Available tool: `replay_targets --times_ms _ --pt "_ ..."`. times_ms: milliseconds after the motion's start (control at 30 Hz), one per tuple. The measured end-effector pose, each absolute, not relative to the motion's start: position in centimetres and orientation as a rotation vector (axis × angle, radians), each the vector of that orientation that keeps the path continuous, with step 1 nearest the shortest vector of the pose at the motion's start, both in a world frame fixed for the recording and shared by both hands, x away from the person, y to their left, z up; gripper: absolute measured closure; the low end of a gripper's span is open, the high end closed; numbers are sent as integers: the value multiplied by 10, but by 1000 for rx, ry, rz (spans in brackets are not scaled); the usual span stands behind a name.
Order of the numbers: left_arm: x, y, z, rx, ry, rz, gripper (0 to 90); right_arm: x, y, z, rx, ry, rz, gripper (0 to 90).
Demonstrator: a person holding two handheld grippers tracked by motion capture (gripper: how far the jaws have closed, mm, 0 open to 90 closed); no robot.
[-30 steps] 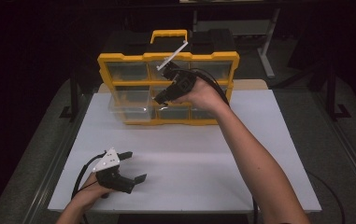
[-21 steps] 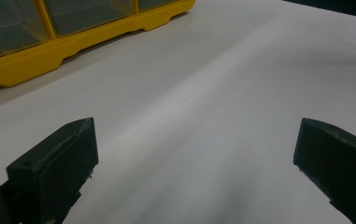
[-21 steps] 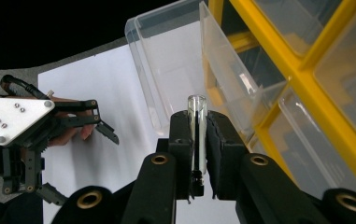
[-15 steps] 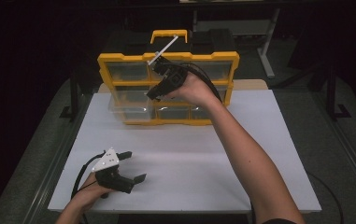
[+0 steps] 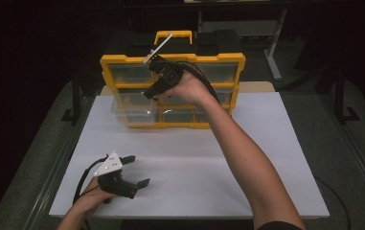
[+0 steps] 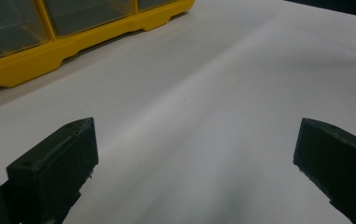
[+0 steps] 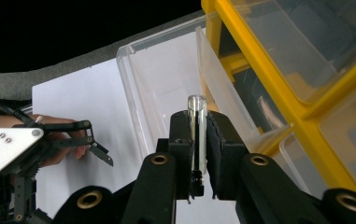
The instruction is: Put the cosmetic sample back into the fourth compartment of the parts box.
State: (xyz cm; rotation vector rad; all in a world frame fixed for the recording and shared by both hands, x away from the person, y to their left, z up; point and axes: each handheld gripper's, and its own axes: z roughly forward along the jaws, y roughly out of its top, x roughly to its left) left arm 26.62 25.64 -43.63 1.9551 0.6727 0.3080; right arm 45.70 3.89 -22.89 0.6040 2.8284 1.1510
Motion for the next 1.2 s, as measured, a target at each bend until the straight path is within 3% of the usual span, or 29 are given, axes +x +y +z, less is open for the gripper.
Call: replay_targets --times_ms 567,967,1133,1200 --pt "267 257 -437 1944 673 308 2 468 71 -242 599 2857 1103 795" --pt "266 257 -437 1951 666 312 2 472 79 -257 575 2878 1035 789" --pt "267 257 -436 1955 661 317 2 472 78 -256 583 2868 1043 728" --pt "267 258 -436 1958 660 316 2 471 76 -254 580 2859 1050 757"
